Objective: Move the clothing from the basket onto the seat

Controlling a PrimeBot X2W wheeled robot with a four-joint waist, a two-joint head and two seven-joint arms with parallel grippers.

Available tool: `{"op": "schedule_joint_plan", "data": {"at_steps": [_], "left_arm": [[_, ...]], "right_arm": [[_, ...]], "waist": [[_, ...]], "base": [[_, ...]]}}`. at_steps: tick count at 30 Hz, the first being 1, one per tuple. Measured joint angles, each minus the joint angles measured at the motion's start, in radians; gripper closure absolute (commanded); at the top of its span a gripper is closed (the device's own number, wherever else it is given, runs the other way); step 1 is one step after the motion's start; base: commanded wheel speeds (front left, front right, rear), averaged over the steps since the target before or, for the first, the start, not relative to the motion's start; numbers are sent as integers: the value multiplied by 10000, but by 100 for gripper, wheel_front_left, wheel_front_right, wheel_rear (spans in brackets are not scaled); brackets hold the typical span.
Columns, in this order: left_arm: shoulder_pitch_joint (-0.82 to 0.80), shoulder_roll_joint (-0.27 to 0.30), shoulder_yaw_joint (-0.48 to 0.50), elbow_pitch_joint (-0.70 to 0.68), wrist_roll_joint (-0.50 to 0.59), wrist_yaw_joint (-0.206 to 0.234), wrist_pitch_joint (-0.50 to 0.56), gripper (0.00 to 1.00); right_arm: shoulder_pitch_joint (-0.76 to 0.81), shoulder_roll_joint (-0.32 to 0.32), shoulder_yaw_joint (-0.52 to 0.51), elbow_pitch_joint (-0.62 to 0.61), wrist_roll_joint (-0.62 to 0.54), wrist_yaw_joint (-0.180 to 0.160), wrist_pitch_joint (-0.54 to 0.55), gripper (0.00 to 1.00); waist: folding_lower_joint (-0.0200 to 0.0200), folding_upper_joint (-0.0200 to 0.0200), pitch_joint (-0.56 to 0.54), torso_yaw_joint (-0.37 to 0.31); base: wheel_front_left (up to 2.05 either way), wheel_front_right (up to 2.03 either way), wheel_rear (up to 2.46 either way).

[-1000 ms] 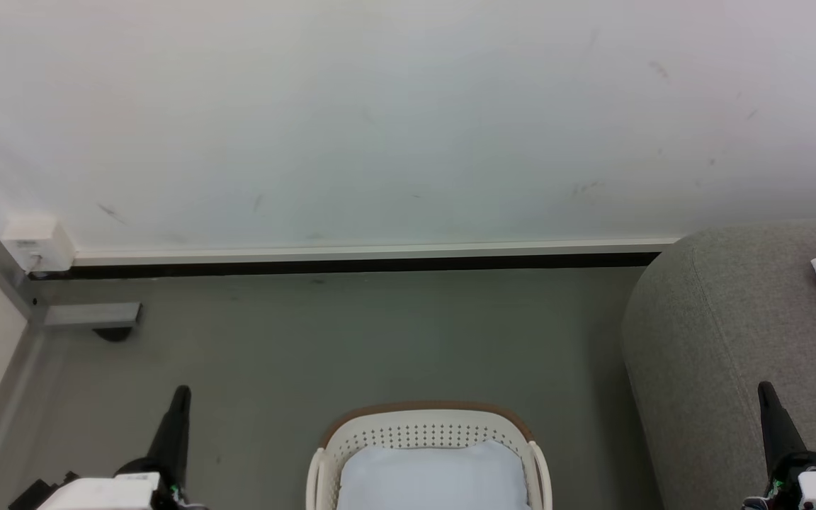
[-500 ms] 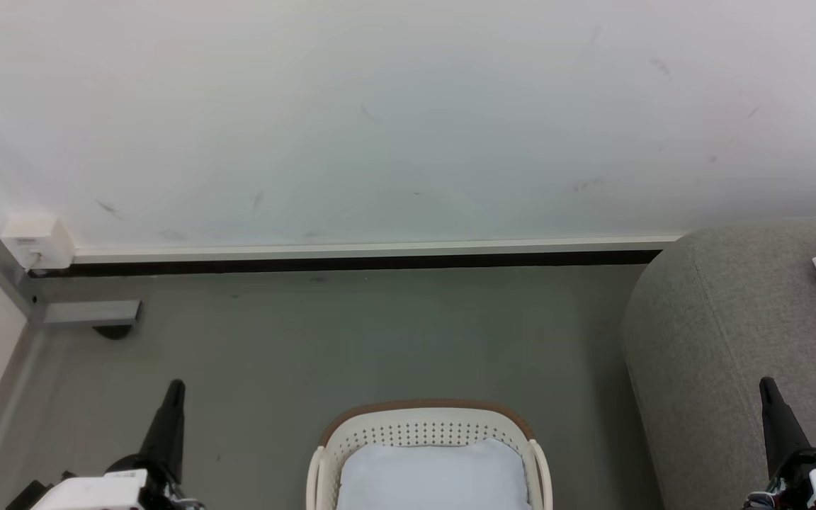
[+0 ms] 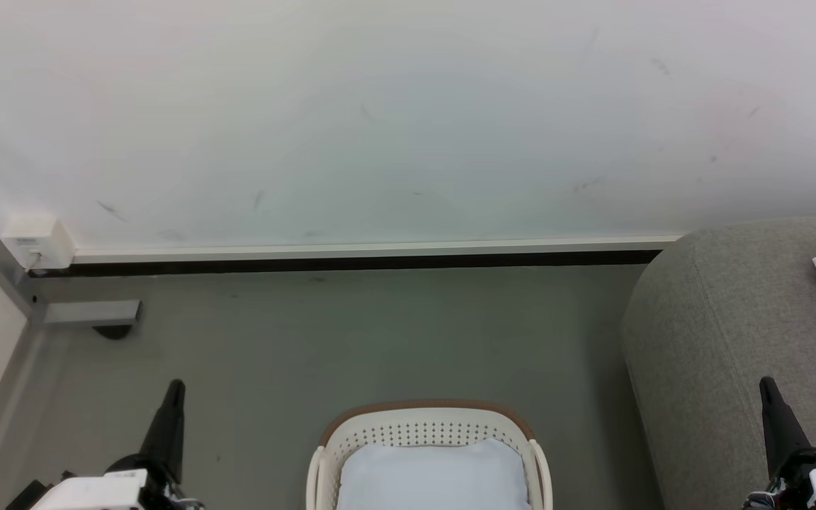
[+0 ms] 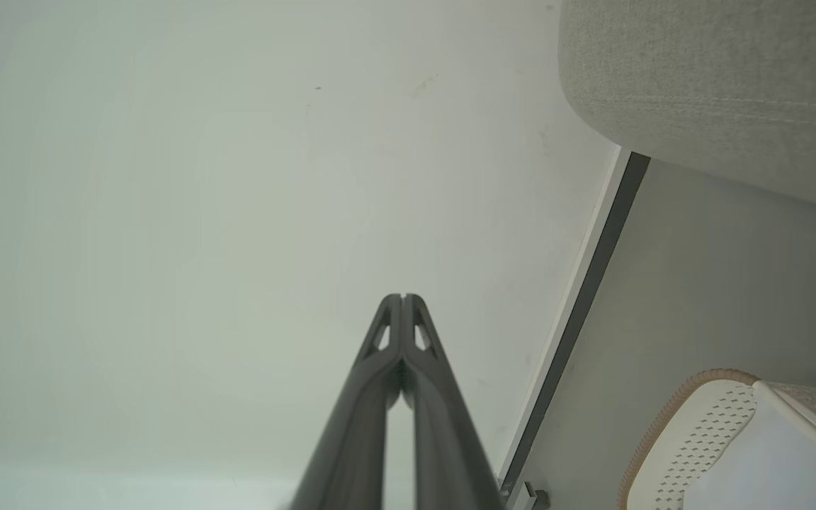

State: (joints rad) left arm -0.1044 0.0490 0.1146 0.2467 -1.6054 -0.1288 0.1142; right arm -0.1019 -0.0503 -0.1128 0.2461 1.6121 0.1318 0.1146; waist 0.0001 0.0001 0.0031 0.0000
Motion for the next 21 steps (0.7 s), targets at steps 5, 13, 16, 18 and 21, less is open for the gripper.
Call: {"op": "schedule_joint_plan", "data": {"at_steps": [5,13,16,18,21], "left_arm": [[0,0,0,0,0,0,0,100],[-1,0,0,-2,0,0,0,100],[-1,0,0,-2,0,0,0,100],[-1,0,0,-2,0,0,0,100],[-1,0,0,-2,0,0,0,100]], "right_arm": [[0,0,0,-2,0,0,0,100],[0,0,0,-2,0,0,0,100],[0,0,0,-2,0,0,0,100],[0,0,0,-2,0,0,0,100],[0,0,0,-2,0,0,0,100]], "waist": [[0,0,0,0],[0,0,0,0],[0,0,0,0],[0,0,0,0],[0,0,0,0]], "base": [[0,0,0],[0,0,0],[0,0,0],[0,0,0],[0,0,0]]}}
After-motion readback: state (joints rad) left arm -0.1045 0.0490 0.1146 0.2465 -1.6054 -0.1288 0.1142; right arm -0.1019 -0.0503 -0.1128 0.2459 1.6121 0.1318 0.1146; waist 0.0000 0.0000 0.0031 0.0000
